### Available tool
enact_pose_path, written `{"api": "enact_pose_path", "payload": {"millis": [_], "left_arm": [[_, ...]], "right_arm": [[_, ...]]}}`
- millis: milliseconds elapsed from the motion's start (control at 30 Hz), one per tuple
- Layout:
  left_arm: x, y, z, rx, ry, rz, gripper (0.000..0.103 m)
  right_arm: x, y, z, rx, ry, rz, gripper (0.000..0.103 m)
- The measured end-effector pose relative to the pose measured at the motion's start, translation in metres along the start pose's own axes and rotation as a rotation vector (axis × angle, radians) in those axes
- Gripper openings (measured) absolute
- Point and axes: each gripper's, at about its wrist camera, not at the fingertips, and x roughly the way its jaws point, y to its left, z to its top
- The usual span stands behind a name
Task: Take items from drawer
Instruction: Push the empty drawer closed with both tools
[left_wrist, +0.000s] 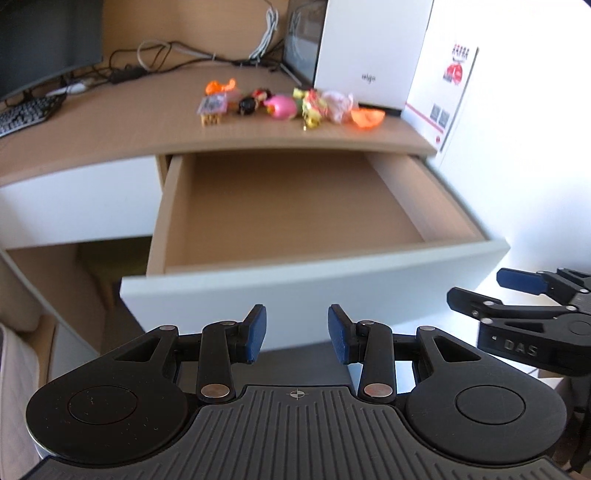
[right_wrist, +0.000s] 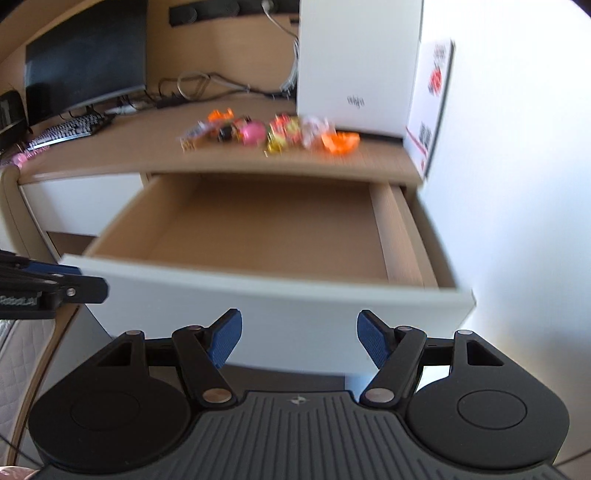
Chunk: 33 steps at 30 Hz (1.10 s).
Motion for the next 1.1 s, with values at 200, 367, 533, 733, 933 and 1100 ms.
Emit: {"api": "enact_pose_path", "payload": {"millis": [200,367,533,733,933,1100], "left_arm": [[0.012,0.007,-0.017,-0.042,0.017,0.04,0.041],[0.024,0.011,-0.019,0.03,-0.084,0.106,0.041],[0.048,0.021,-0.015,0.016,-0.051,0.092,0.041],[0.067,0.028,0.0,0.039,-0.027,0.058,0.04],[0.089,0.04,0.021,0.025,-0.026,0.034,0.04],[0.113,0.051,0.047,0.011,-0.049,0.027,0.036]], "right_arm": [[0.022,-0.006,-0.011,0.037,0.041,-0.031,0.07],[0.042,-0.001,-0.006,0.034,0.026,-0.091,0.07],[0.06,0.005,-0.001,0.042,0.022,-0.11,0.07],[0.079,0.003,0.009,0.061,0.06,-0.098,0.07],[0.102,0.005,0.024,0.072,0.066,-0.113,0.07],[0.13,-0.002,0.049,0.082,0.066,-0.126,0.07]]}}
